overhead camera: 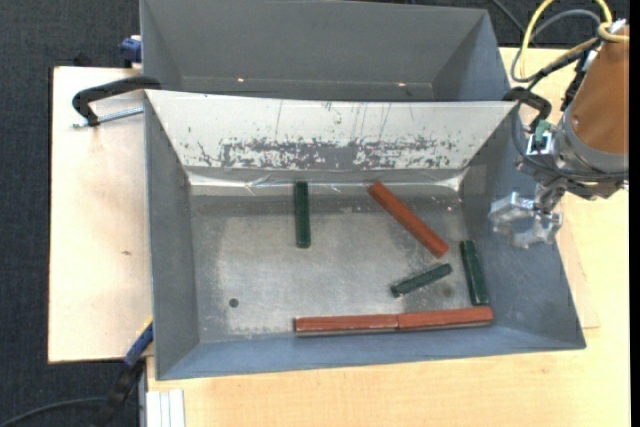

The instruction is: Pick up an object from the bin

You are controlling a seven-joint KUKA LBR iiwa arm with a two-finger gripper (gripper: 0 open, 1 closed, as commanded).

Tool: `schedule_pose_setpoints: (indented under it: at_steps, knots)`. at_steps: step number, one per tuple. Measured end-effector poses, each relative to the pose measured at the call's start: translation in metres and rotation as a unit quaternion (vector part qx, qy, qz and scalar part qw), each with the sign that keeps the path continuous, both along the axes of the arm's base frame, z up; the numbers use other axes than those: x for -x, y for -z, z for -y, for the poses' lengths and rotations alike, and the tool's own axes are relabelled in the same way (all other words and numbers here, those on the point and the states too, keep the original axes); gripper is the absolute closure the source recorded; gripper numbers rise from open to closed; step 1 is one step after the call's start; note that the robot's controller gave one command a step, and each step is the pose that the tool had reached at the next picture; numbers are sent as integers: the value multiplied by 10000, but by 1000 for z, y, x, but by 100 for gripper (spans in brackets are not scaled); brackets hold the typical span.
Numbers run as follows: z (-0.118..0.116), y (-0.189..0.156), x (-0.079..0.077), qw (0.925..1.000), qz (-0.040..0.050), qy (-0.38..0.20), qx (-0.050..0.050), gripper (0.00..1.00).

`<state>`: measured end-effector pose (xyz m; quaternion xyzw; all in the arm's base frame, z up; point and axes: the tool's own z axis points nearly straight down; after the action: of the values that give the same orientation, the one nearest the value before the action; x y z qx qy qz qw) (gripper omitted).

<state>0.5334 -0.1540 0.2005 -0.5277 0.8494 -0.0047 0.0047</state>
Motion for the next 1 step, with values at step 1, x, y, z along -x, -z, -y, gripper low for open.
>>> schedule_pose_setpoints:
  at_steps: [1]
  knots:
    - [-24, 55, -6, 9983, -75, 573, -35, 100]
